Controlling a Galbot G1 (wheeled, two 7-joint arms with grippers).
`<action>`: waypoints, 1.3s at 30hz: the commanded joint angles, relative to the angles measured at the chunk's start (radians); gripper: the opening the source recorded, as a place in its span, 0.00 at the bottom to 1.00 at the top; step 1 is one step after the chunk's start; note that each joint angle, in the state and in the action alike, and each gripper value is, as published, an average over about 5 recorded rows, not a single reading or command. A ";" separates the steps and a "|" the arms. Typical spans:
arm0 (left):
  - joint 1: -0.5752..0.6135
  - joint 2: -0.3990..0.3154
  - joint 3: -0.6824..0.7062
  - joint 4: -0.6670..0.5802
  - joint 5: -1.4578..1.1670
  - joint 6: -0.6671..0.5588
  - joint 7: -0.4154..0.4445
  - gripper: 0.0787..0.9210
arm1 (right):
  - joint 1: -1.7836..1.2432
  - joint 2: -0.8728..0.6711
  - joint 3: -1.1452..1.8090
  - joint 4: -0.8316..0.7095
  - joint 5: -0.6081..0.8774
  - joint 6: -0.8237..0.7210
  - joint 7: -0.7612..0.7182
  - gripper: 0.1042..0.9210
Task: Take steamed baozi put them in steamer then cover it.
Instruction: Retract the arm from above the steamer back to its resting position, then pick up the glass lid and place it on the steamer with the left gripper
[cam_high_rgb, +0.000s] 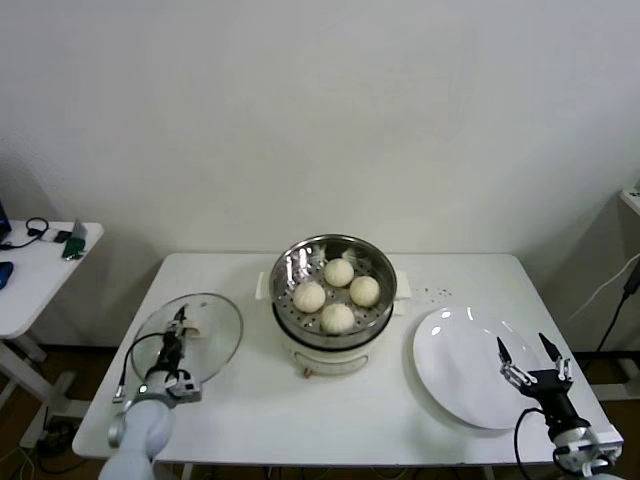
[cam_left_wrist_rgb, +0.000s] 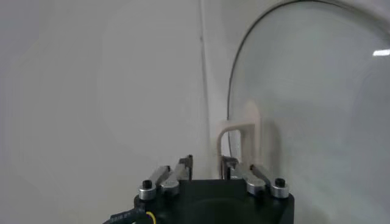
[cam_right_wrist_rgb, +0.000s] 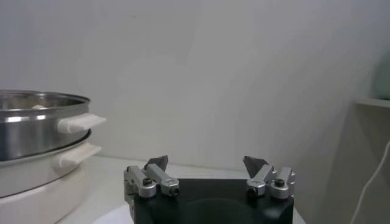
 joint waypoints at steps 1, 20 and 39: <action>-0.013 0.003 0.006 0.015 -0.047 -0.003 0.010 0.27 | -0.002 0.014 0.004 -0.005 -0.016 0.005 -0.005 0.88; 0.122 0.042 0.014 -0.293 -0.189 0.058 -0.017 0.09 | 0.013 0.016 0.001 -0.024 -0.030 0.012 -0.007 0.88; 0.389 0.220 0.033 -0.855 -0.276 0.426 0.031 0.09 | 0.089 -0.053 -0.064 -0.100 -0.057 -0.006 -0.001 0.88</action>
